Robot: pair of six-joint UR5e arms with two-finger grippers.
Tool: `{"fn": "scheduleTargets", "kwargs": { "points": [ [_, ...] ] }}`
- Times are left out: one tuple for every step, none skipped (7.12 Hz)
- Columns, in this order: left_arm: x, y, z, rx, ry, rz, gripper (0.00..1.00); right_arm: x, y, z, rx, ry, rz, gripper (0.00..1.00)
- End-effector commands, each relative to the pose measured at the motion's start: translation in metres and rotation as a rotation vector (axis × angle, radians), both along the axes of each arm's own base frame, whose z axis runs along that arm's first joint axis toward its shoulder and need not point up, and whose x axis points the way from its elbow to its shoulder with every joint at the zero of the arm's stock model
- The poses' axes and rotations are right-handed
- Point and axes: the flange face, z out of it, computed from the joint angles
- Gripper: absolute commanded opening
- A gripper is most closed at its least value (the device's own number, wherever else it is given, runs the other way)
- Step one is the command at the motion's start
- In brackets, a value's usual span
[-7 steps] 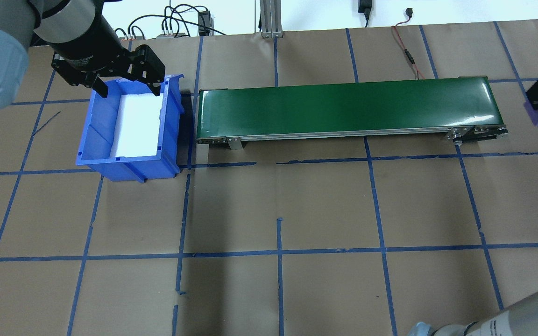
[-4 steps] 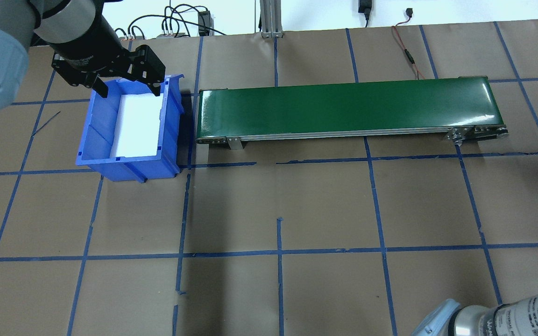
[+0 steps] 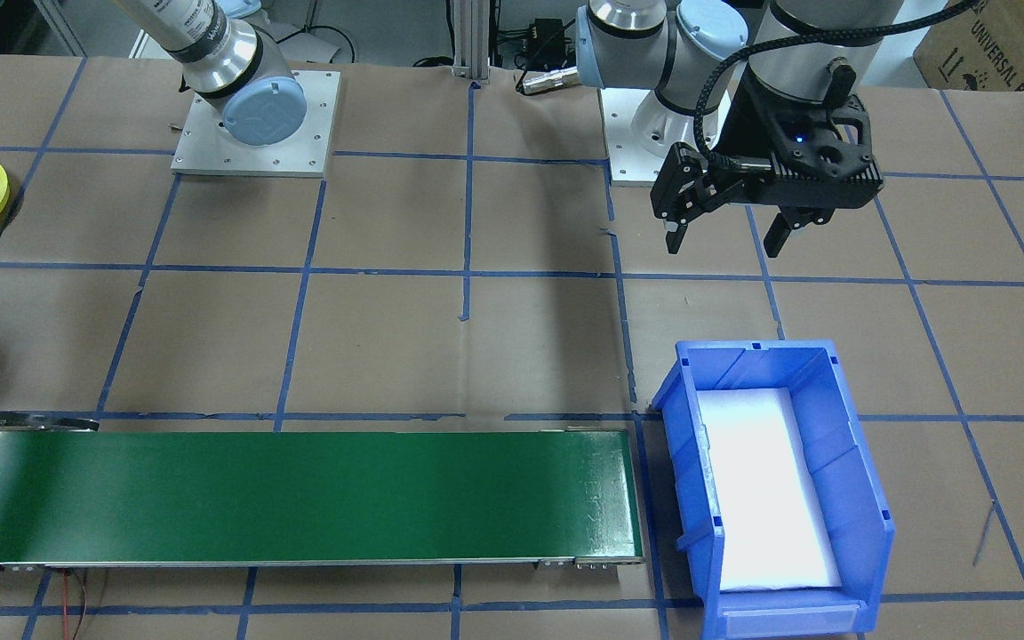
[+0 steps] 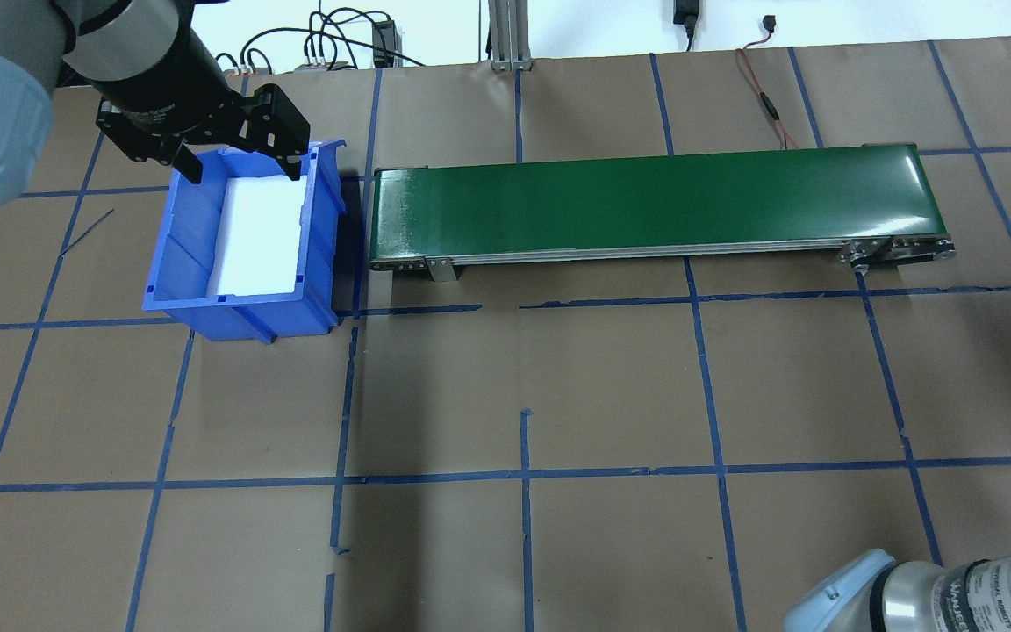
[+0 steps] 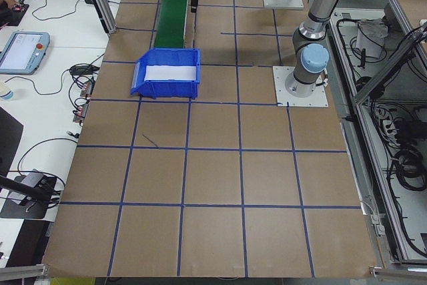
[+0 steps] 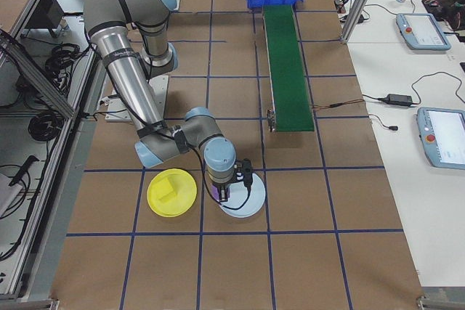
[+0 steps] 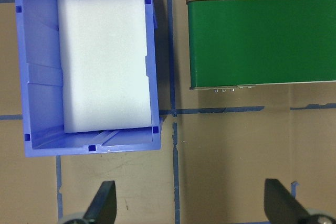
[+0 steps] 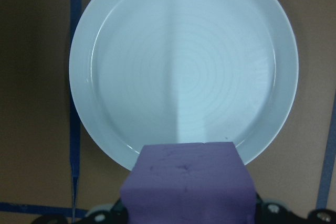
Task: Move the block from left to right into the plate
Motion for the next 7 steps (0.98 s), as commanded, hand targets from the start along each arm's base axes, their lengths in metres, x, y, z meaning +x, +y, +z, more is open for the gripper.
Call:
{"fn": "scheduleTargets", "kwargs": {
  "points": [
    [0.000, 0.000, 0.001, -0.001, 0.000, -0.001, 1.00, 0.002, -0.013, 0.008, -0.091, -0.021, -0.017, 0.63],
    [0.000, 0.000, 0.001, -0.001, 0.000, -0.001, 1.00, 0.009, -0.029, 0.008, -0.150, -0.024, -0.012, 0.62],
    [0.000, 0.000, 0.000, 0.000, 0.000, -0.001, 1.00, 0.014, -0.033, 0.004, -0.159, -0.035, -0.005, 0.67],
    [0.000, 0.000, 0.000, 0.002, 0.000, -0.001, 1.00, 0.015, -0.033, 0.004, -0.159, -0.037, -0.005, 0.91],
    [-0.001, 0.000, 0.000, 0.002, 0.000, -0.002, 1.00, 0.015, -0.033, 0.006, -0.160, -0.037, -0.005, 1.00],
    [-0.001, 0.000, 0.000, 0.002, 0.000, -0.002, 1.00, 0.017, -0.035, 0.013, -0.165, -0.025, 0.001, 1.00],
    [-0.001, 0.000, 0.000, 0.002, 0.002, -0.003, 1.00, 0.034, -0.052, 0.017, -0.161, -0.016, 0.036, 1.00]
  ]
}}
